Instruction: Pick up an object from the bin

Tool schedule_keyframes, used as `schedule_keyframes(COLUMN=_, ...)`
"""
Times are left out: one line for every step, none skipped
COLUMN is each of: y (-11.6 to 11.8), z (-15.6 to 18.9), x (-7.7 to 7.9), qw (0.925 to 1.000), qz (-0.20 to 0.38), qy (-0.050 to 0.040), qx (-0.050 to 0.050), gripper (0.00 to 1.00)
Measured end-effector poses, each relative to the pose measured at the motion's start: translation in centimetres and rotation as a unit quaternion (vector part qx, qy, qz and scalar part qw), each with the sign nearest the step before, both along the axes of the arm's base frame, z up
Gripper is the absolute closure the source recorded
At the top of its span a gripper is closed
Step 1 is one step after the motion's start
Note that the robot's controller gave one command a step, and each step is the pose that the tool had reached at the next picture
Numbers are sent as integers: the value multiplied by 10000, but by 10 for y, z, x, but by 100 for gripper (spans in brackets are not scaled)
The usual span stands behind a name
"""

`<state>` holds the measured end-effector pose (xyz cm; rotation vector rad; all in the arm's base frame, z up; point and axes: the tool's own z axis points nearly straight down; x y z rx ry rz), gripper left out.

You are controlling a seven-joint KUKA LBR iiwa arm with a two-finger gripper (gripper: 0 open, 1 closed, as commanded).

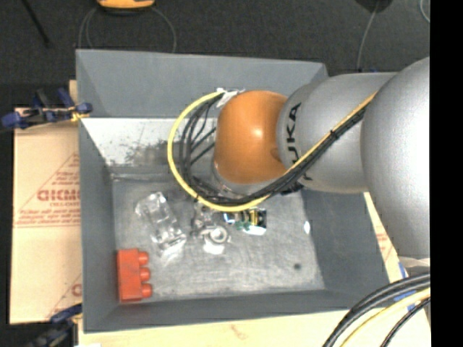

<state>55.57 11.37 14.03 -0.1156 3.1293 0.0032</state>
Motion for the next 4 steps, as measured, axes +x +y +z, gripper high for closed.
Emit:
schedule_keyframes(y=0, z=-4, x=-2, qw=10000, qz=-7, qy=35, qx=-4, gripper=0)
schedule_keyframes(y=-53, z=-67, x=24, qw=9930, qz=1182, qy=8, qx=-6, gripper=0)
schedule_keyframes(y=-52, z=-63, x=27, qw=9931, qz=1171, qy=-53, qx=-1, gripper=100)
schedule_keyframes(y=-85, z=97, x=15, qw=9767, qz=2148, qy=-11, qx=-38, gripper=100)
